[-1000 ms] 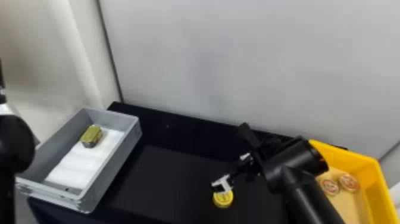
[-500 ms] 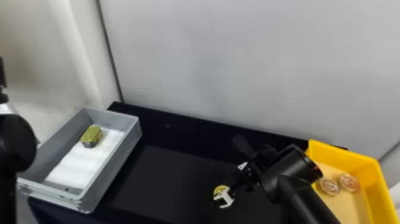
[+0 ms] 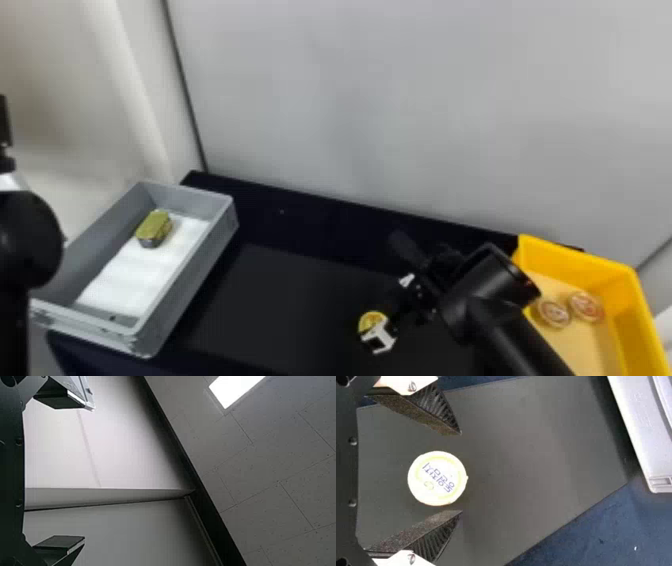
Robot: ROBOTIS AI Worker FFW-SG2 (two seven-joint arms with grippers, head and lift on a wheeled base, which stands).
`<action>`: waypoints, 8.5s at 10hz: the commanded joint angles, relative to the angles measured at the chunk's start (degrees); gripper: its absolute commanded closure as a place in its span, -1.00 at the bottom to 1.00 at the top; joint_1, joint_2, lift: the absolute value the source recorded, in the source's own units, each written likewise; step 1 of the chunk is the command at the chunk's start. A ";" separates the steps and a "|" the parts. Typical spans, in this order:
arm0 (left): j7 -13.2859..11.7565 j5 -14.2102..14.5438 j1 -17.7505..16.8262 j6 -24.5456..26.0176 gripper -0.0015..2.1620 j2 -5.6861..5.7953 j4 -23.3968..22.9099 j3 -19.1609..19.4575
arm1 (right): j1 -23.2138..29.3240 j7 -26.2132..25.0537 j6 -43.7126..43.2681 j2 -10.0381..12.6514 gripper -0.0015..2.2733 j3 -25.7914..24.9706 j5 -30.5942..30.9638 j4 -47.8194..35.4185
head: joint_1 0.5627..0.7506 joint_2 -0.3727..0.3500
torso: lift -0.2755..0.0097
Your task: Pick up the round yellow can and place it in the yellow rectangular box
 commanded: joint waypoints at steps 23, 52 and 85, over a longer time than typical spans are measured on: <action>-0.34 0.96 1.23 -0.57 -0.92 0.03 -0.09 0.33 | 7.10 6.59 13.31 -4.62 -0.31 -3.85 10.88 -27.19 | 0.39 -0.19 | 0.93; -1.05 0.69 0.35 1.10 -0.92 0.21 -1.06 -0.02 | 11.59 4.74 14.37 -9.89 -0.31 -38.83 22.66 -22.00 | 0.39 -0.19 | 0.93; -1.05 0.60 0.62 2.24 -0.92 0.03 -1.58 -0.02 | 5.52 -5.54 23.86 -7.87 -0.99 -33.82 22.58 -55.93 | 0.39 -0.19 | 0.93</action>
